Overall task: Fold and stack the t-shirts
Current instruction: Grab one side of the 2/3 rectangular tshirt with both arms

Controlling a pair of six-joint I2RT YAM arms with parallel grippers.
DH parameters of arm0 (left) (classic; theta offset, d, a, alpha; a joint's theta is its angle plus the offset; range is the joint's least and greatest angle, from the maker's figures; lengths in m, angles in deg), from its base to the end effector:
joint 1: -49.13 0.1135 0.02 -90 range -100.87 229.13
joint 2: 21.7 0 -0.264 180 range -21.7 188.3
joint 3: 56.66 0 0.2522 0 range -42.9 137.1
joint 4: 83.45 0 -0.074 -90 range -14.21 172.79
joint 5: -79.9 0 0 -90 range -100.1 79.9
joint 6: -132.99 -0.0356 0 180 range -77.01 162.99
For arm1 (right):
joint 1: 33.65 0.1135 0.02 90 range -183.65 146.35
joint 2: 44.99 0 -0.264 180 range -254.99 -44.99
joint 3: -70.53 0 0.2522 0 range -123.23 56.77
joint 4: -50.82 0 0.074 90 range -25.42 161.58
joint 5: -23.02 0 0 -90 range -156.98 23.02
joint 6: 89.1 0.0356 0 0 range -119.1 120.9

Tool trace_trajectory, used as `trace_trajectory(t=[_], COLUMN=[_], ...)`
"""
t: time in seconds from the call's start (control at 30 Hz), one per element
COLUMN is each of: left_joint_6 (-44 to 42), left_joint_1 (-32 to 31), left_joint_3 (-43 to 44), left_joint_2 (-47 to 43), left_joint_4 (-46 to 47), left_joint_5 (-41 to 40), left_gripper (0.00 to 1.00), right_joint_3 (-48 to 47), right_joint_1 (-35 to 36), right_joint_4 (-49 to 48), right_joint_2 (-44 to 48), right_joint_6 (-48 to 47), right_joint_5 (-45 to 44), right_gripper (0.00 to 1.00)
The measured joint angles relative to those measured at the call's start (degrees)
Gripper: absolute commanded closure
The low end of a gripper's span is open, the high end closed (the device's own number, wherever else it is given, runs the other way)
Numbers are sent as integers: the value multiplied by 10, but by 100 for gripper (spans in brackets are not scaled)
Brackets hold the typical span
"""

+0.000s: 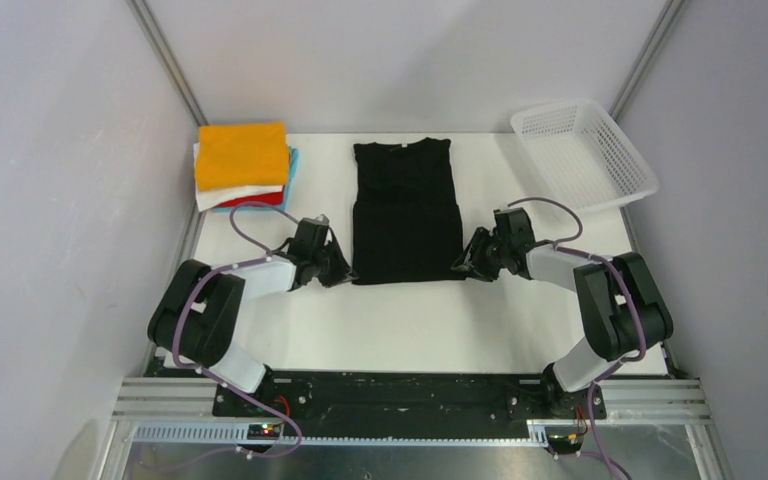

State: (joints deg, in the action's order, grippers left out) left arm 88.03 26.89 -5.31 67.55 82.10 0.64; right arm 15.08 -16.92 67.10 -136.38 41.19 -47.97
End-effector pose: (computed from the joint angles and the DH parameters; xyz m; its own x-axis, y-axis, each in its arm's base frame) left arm 0.2586 -0.1129 0.1363 -0.8555 -0.4013 -0.3272 -0.1814 0.8242 -0.5365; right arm 0.2807 0.0965 0.1443 -0.8769 0.3748 -0.3008 0.1361 0.7940 0.5925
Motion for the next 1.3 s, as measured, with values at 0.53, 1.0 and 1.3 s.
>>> trace_trajectory(t=[0.53,1.0,1.3], left_joint_6=[14,136,206], left_joint_1=[-46,-243,-384], left_joint_3=[-85,-266,-269], left_joint_2=[-71,-398,-530], left_joint_4=[48,-78,-224], left_joint_5=[-31,-75,-117], left_gripper=[100,100,100], right_joint_3=[43,217,227], right_joint_1=[33,194,303], right_joint_4=[30,212,324], right_joint_2=[40,356,491], right_joint_6=[0,43,97], right_joint_5=[-26,-48,-44], right_gripper=[100,100,100])
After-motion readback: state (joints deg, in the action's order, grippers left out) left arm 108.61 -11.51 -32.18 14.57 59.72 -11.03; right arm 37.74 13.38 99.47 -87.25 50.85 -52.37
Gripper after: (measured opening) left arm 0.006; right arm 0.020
